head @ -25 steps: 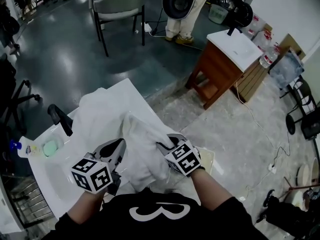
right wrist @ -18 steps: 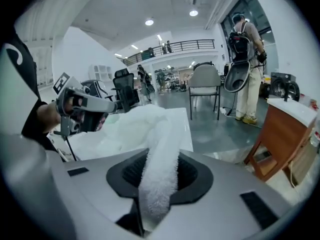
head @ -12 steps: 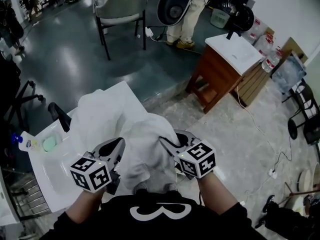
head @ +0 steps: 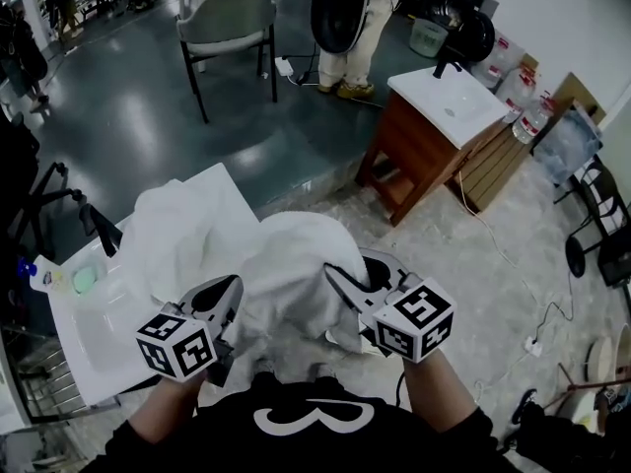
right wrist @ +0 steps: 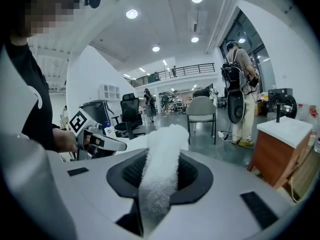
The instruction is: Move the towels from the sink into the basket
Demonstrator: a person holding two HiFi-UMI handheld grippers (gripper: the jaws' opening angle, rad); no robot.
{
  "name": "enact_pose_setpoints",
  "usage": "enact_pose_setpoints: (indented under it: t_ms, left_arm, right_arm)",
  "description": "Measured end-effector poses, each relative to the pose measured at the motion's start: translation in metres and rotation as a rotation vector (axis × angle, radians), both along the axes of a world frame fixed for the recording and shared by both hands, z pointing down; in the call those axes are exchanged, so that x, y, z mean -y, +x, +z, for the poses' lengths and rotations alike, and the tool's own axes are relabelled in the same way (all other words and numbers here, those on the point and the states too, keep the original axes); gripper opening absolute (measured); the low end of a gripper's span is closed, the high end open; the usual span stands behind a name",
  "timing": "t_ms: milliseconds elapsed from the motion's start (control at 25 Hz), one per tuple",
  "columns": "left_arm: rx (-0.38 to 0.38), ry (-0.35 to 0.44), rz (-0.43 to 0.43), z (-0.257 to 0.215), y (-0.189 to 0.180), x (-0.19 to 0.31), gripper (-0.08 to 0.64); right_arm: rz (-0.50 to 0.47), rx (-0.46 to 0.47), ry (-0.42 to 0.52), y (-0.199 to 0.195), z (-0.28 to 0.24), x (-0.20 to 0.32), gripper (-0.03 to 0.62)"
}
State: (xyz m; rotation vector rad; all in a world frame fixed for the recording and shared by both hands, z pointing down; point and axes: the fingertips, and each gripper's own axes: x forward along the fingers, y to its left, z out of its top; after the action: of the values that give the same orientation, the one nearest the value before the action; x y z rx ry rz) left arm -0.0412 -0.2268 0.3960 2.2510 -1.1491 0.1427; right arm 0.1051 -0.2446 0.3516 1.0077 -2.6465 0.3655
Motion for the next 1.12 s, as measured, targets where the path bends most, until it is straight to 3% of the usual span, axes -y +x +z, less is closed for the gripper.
enact_pose_setpoints:
  t_ms: [240,520,880,1120]
  left_arm:
    - [0.009,0.0,0.019,-0.002,0.045,-0.004,0.006]
    - [0.02,-0.012,0.059,0.003,0.109,-0.009,0.006]
    - [0.067,-0.032,0.116,0.027,0.18,-0.009,0.006]
    - [0.087,-0.091,0.139,0.065,0.212,-0.007,0.006]
  right_arm:
    - [0.038,0.02,0.0,0.06,-0.005,-0.011,0.106]
    - [0.103,-0.072,-0.03,0.142,0.028,-0.019,0.106]
    - [0.168,-0.118,-0.157,0.24,0.113,-0.027,0.107]
    - [0.149,-0.144,-0.279,0.267,0.201,-0.034,0.107]
